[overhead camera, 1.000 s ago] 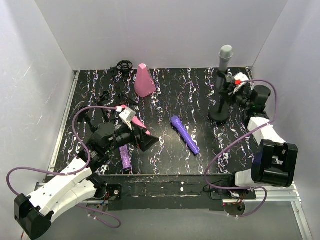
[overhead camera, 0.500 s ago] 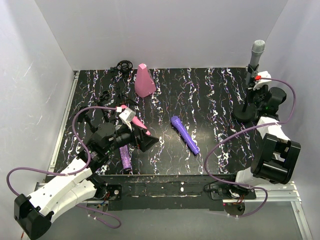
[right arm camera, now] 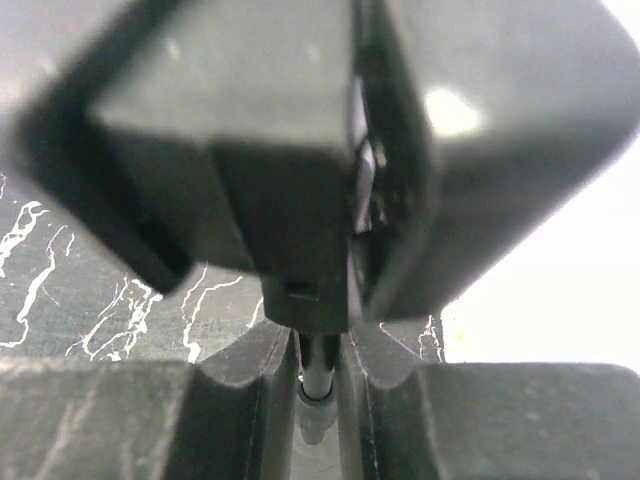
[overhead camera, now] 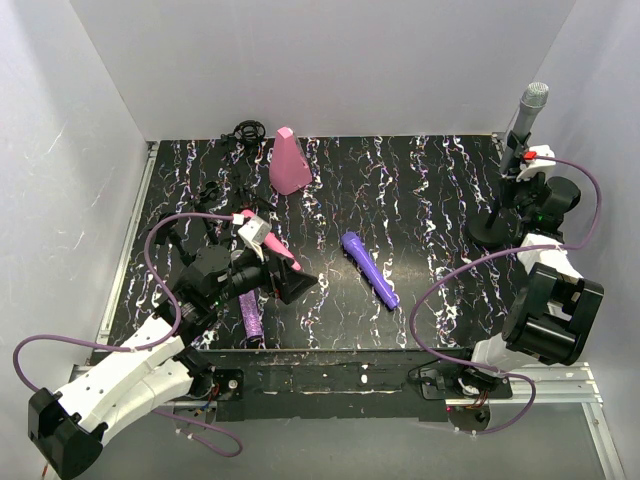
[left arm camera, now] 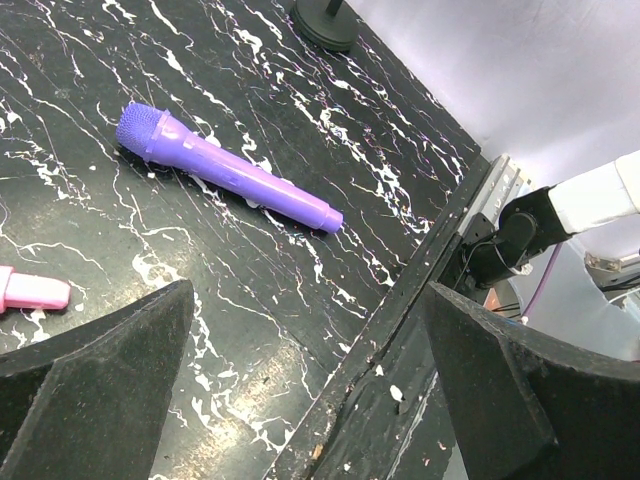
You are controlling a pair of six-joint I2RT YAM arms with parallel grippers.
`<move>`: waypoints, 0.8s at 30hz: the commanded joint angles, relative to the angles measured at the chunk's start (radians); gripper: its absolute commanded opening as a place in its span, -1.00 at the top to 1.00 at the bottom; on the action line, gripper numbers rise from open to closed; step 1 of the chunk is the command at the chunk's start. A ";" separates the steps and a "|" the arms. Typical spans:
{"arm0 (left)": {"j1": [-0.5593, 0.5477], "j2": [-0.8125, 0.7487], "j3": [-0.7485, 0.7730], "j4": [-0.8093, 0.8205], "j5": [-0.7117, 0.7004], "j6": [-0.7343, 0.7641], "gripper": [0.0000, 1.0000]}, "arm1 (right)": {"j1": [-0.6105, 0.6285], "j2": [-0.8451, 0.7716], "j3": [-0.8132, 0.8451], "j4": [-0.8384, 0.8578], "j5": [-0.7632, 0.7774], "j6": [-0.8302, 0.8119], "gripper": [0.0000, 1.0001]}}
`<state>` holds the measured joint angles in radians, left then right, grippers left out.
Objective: Attach the microphones to the stand
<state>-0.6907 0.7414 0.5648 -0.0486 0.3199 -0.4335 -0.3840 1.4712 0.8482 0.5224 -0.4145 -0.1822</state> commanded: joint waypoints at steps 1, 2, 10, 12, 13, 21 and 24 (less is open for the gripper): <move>0.003 -0.020 0.035 -0.026 -0.015 -0.005 -0.96 | -0.012 -0.040 0.043 0.061 -0.029 0.036 0.43; 0.002 -0.022 0.043 -0.030 -0.015 -0.005 -0.96 | -0.013 -0.046 0.040 0.059 -0.030 0.041 0.36; 0.002 -0.023 0.083 -0.080 -0.025 -0.004 -0.96 | -0.039 -0.120 -0.007 0.008 -0.003 0.078 -0.20; 0.002 -0.025 0.095 -0.109 -0.036 0.001 -0.96 | -0.052 -0.149 -0.034 0.007 -0.004 0.082 -0.31; 0.002 -0.025 0.101 -0.123 -0.039 0.004 -0.96 | -0.056 -0.164 -0.047 0.001 -0.006 0.084 -0.34; 0.002 -0.036 0.132 -0.166 -0.047 0.025 -0.96 | -0.111 -0.241 -0.070 -0.142 -0.082 0.070 -0.40; 0.003 -0.034 0.153 -0.181 -0.048 0.032 -0.96 | -0.136 -0.285 -0.093 -0.200 -0.122 0.058 -0.40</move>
<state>-0.6907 0.7231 0.6601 -0.1963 0.2863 -0.4255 -0.4889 1.2503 0.7856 0.4000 -0.4747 -0.1112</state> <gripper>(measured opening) 0.981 0.698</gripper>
